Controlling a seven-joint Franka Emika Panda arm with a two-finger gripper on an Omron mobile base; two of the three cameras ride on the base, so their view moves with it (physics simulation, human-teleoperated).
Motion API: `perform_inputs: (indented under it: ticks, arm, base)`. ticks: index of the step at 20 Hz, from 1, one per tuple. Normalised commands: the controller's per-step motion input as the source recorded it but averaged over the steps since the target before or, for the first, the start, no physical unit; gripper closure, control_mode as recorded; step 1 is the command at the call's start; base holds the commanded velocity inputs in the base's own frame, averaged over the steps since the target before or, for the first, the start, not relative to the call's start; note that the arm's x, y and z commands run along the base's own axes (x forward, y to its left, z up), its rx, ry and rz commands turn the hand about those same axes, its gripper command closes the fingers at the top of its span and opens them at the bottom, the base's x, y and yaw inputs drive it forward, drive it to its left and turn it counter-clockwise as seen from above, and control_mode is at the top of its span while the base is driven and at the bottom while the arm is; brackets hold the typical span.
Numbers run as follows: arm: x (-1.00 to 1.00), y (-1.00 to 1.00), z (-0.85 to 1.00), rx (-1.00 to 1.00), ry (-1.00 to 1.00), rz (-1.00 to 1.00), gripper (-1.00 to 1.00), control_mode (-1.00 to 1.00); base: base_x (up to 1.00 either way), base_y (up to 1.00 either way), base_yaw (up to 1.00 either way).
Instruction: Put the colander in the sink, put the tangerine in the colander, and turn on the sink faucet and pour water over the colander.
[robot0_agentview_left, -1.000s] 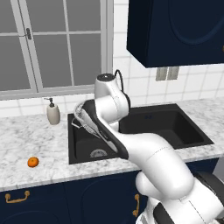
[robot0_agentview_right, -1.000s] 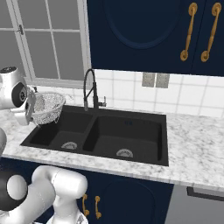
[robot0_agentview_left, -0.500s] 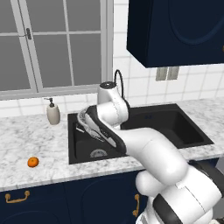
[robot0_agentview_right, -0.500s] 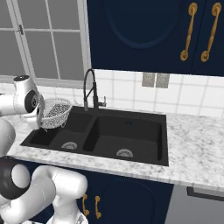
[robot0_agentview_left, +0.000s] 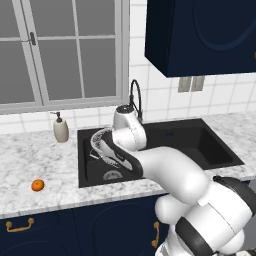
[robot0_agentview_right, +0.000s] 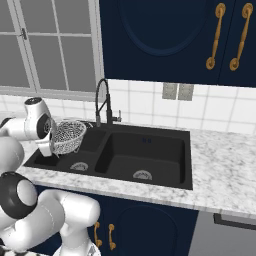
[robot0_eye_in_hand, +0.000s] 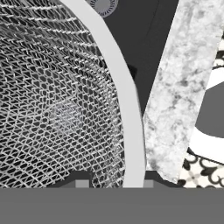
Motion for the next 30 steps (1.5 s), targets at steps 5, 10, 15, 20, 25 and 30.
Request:
perform_inputs:
  ticks: [5,10,15,20,25,30]
  arm:
    - [0.14,0.0,-0.42,0.0,0.0,0.01,1.0,-1.0]
    - [0.0,-0.11,-0.36,0.0,0.0,0.0,1.0,-1.0]
    - [0.0,-0.12,-0.35,0.0,0.0,0.0,1.0,-1.0]
    - [0.03,0.0,-0.35,0.0,0.0,0.0,1.0,-1.0]
    - [0.0,-0.07,-0.36,0.0,0.0,0.0,1.0,-1.0]
    - [0.0,0.0,-0.46,0.0,0.0,0.0,1.0,-1.0]
  base:
    - [0.0,0.0,0.0]
    - [0.0,0.0,0.0]
    - [0.0,0.0,0.0]
    - [0.0,0.0,0.0]
    - [0.0,0.0,0.0]
    - [0.0,0.0,0.0]
